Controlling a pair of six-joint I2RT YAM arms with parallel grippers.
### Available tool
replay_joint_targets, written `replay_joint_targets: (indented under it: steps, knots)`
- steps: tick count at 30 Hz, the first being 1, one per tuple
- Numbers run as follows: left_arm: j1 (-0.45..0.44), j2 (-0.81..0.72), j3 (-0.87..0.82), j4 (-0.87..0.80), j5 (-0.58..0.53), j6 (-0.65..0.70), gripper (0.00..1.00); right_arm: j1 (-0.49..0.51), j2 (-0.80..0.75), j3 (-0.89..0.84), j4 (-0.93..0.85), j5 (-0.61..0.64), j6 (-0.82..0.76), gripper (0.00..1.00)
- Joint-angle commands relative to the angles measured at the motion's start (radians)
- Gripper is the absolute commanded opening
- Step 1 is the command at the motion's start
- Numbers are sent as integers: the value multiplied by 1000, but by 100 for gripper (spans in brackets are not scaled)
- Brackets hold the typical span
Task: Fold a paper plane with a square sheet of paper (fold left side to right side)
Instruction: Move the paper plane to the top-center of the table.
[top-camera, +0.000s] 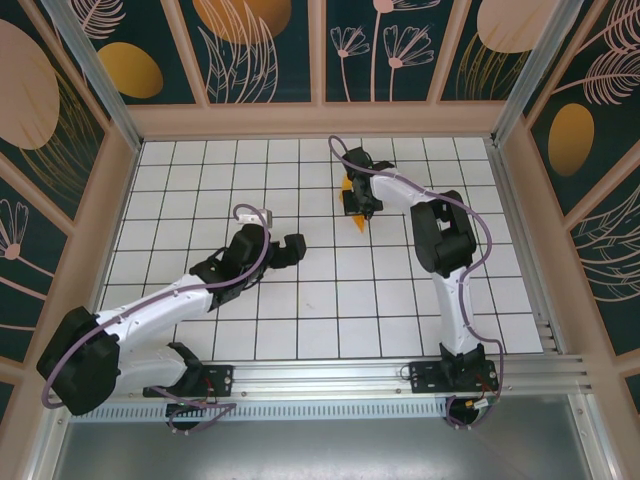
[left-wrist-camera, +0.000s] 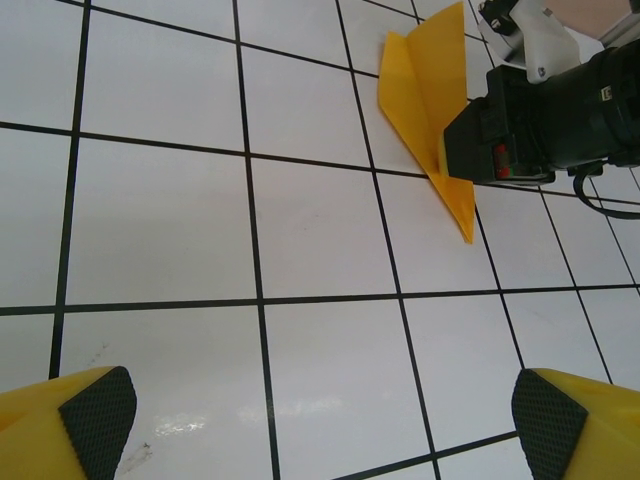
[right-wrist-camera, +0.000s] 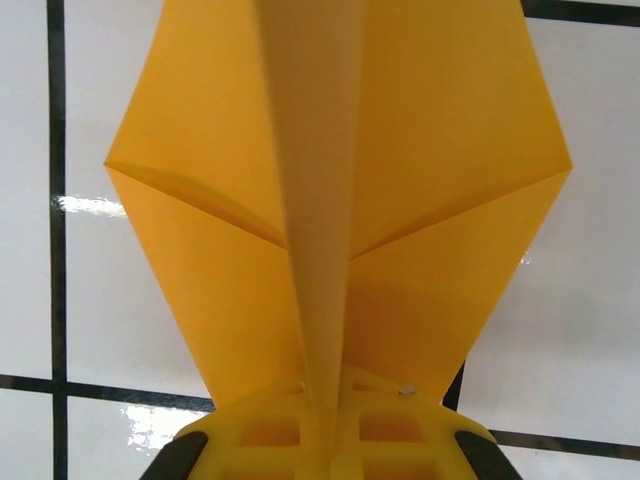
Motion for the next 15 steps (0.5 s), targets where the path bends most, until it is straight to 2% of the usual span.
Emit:
replay_joint_targets:
  steps: [1,12,15]
  knots:
    - [2,12,29,-20,4,22,99,4,29,27,-43,-19,-14,6]
    - [3,35,51,-23,5,25,99,27,-21,64,-103,30,-27,21]
    - [3,52,68,-35,10,27,99,30,-41,72,-131,35,-18,29]
